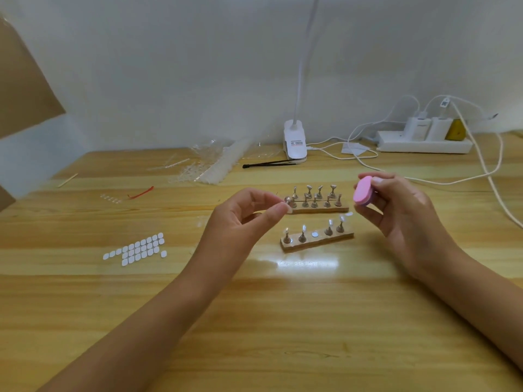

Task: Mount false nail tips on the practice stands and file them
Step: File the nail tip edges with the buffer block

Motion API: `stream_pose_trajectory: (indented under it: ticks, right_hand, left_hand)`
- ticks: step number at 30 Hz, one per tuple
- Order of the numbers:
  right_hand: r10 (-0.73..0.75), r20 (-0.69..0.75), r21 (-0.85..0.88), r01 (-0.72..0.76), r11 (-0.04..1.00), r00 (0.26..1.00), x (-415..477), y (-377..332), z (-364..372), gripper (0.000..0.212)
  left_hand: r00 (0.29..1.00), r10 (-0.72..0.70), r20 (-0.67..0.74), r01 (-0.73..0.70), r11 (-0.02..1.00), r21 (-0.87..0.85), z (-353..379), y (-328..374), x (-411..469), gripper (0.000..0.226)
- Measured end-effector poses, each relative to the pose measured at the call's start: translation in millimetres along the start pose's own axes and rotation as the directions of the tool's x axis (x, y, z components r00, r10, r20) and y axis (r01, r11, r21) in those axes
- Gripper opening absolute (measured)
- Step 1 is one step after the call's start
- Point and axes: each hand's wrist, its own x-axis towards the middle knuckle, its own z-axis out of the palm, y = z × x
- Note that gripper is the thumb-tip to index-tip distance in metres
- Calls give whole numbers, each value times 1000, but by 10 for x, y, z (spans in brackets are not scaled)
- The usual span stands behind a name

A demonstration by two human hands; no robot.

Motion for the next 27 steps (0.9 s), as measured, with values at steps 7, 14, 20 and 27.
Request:
stream_pose_trajectory:
  ticks: [7,14,20,27]
  right_hand:
    - [28,1,-24,-28,999,1000,46,49,-55,16]
    - [49,28,-27,-48,998,998,53,77,-39,13]
    - [54,19,-27,-53,998,998,67,103,-45,13]
    - [78,9,27,-78,997,997,99,104,-70,16]
  left_hand:
    - [972,-183,149,131,944,304,66,103,221,12]
    - [955,-254,154,163,881,444,306,74,520,14]
    - [925,-350,146,224,817,532,369,-57,629,17]
    - [960,-256,112,153,816,557,375,-182,608,24]
